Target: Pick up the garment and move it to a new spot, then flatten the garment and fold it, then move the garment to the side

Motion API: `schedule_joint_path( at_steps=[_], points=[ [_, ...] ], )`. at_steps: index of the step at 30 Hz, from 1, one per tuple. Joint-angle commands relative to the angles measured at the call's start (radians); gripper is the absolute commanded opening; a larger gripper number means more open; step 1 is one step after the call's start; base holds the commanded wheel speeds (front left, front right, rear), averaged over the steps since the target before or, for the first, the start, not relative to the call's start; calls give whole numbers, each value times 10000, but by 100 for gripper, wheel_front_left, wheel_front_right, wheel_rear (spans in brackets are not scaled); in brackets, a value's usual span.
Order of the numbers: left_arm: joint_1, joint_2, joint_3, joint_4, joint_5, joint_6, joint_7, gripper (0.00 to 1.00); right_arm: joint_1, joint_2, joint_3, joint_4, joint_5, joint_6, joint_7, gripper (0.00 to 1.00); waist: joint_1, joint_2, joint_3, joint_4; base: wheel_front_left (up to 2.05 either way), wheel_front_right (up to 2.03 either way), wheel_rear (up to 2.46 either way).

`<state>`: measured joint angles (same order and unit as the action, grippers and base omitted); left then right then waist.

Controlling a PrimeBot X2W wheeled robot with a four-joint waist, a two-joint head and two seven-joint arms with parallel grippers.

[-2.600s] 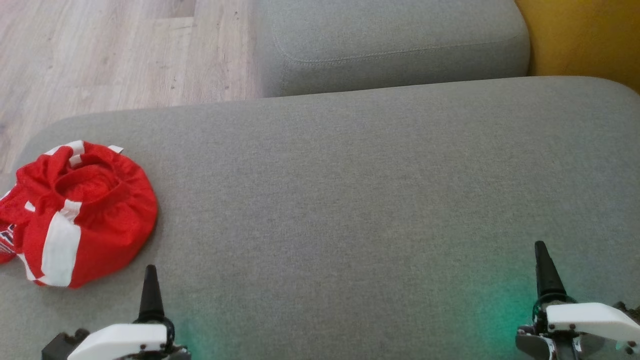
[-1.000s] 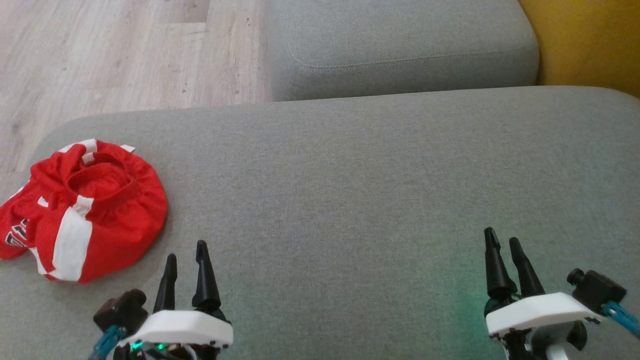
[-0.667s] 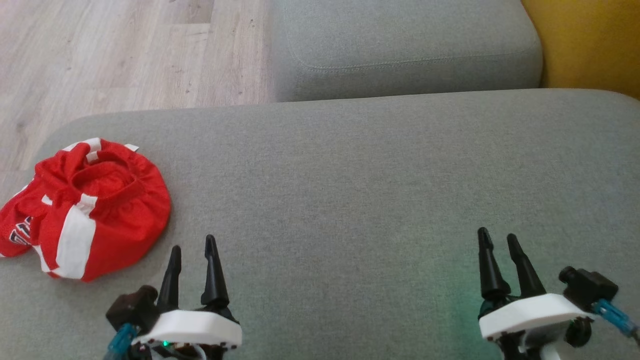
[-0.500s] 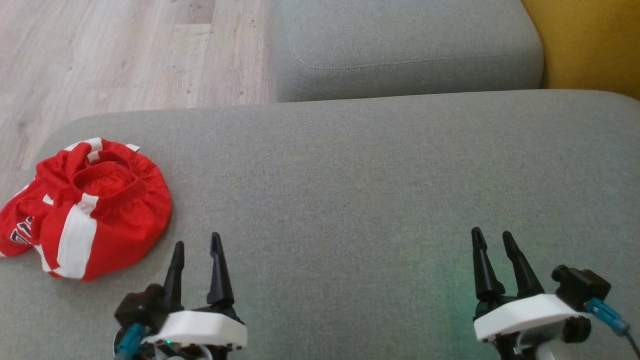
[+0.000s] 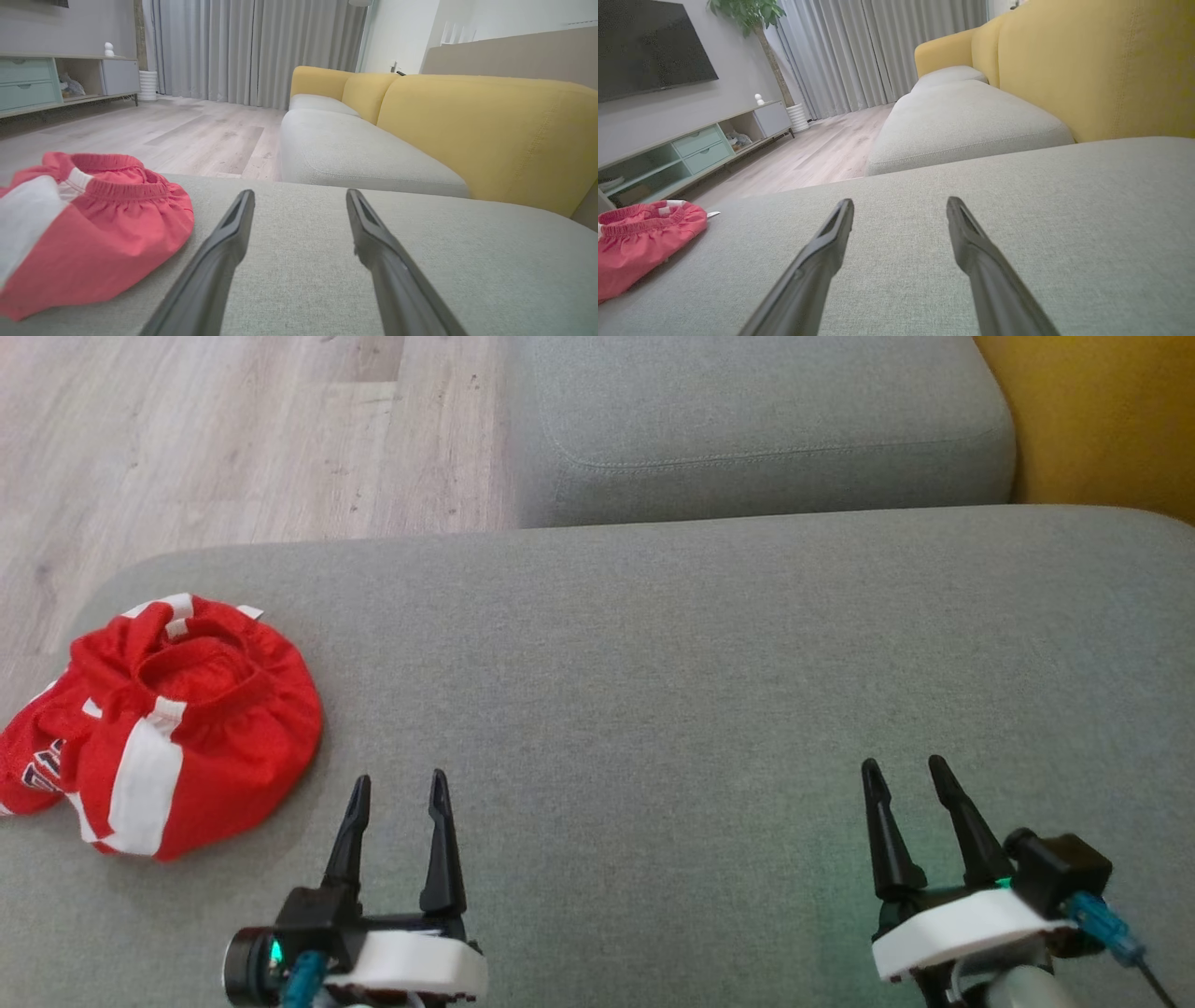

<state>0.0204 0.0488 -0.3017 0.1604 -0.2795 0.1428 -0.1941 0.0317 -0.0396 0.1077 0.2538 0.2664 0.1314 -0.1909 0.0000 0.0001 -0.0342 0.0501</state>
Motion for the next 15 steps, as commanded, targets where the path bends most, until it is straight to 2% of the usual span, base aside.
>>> schedule_joint_path(
  at_steps=[1,15],
  points=[
    [-587,45,130,-318,367,136,-140,100,-296,-90,219,-392,-380,-6,-176,100,0,-1,-9,11,0,0,0],
    [-542,22,33,-230,1704,409,-555,100,-248,-103,16,-226,-2188,-7,-589,100,0,-1,-61,76,0,0,0]
  ],
)
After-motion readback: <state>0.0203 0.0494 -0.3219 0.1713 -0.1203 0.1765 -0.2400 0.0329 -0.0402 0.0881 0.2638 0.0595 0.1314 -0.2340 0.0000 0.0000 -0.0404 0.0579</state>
